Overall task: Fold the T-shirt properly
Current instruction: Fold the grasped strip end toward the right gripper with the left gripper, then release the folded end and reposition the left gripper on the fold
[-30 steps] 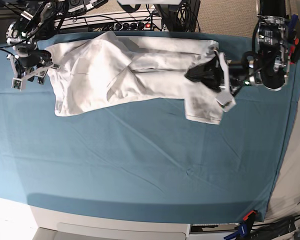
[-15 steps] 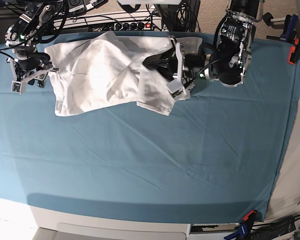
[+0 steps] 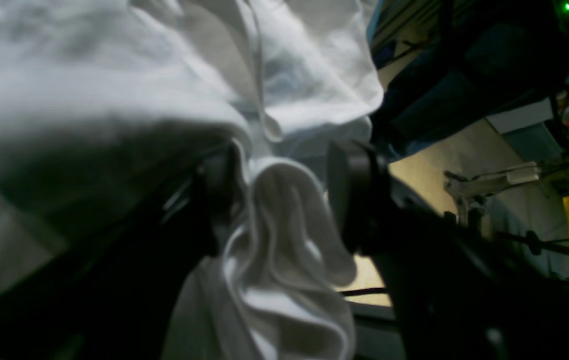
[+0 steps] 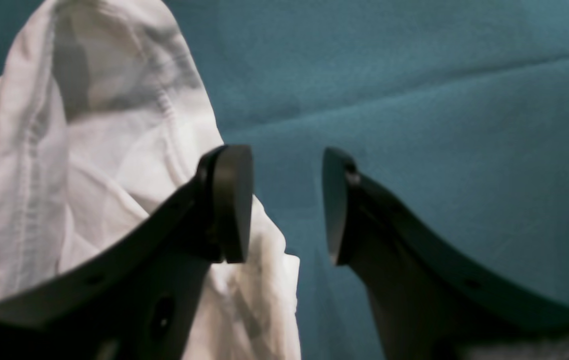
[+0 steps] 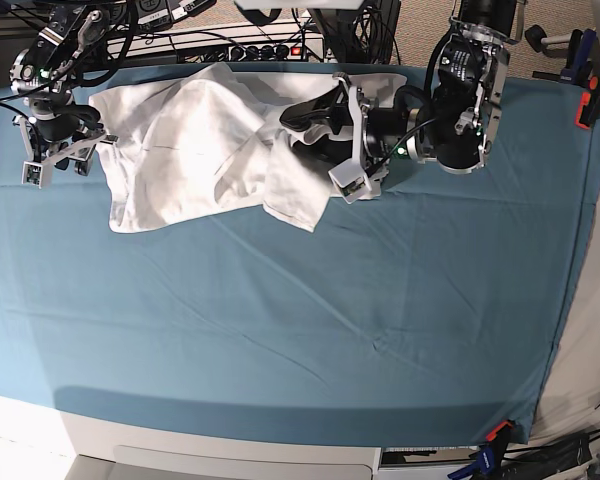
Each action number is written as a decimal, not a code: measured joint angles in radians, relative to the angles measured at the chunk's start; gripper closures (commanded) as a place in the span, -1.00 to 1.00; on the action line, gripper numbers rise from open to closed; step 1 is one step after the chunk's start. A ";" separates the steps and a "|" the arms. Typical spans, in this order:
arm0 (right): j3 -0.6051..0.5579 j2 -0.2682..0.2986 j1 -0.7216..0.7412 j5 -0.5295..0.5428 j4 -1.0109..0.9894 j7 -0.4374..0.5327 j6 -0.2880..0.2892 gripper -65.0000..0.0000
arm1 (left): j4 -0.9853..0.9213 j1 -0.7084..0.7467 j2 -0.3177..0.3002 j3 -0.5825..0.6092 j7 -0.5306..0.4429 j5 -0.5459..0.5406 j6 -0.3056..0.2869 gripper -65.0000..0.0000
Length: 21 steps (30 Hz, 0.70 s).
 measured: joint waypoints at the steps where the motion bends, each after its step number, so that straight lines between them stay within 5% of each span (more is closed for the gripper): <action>1: 0.000 0.000 0.000 0.000 0.000 0.000 0.000 0.28 | 0.005 0.000 0.000 0.000 0.000 -0.001 0.000 0.05; 10: 0.000 0.000 0.000 0.026 0.000 0.000 0.027 0.28 | 0.212 0.016 -0.001 -0.002 -0.001 -0.021 0.000 0.11; 12: 0.000 0.000 0.000 0.026 0.000 -0.001 0.027 0.28 | 0.265 0.037 0.000 -0.016 -0.001 -0.025 0.000 0.27; 16: 0.000 0.000 0.000 0.026 0.000 -0.001 0.027 0.28 | 0.338 0.086 -0.001 -0.119 0.000 -0.014 0.000 1.00; 21: 0.000 0.000 0.000 0.026 0.000 -0.003 0.027 0.28 | 0.361 0.130 -0.032 -0.309 -0.017 0.072 0.016 1.00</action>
